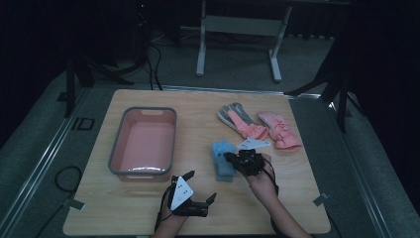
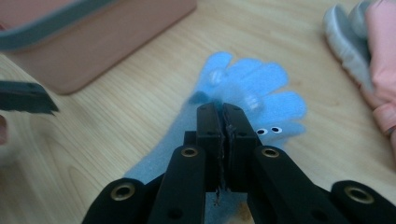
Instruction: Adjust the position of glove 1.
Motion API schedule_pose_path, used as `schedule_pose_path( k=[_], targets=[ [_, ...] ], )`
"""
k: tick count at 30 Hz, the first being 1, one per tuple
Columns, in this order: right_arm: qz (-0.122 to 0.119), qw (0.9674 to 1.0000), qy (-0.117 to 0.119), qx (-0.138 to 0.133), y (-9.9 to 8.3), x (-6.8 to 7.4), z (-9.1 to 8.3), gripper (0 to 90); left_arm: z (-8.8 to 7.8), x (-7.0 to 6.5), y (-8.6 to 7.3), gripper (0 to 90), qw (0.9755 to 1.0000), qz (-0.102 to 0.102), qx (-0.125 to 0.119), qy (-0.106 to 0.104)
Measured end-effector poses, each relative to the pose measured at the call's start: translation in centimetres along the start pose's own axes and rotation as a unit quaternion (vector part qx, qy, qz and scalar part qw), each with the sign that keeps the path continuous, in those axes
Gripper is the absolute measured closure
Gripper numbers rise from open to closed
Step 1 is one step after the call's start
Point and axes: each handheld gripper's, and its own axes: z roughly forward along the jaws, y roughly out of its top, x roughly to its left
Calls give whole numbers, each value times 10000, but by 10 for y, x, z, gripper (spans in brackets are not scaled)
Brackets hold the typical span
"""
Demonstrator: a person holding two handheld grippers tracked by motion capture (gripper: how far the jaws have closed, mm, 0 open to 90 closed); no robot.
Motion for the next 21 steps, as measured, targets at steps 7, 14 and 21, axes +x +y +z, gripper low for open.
schedule_pose_path(
  k=[7,14,21],
  targets=[
    [65,9996,67,276,-11,-2,19,864,0,0,0,1,10000,15,15,-15],
    [155,9990,72,414,-20,-5,28,862,0,0,0,1,10000,17,17,-20],
    [276,9985,114,450,-26,-7,34,855,0,0,0,1,10000,20,20,-18]
  ],
)
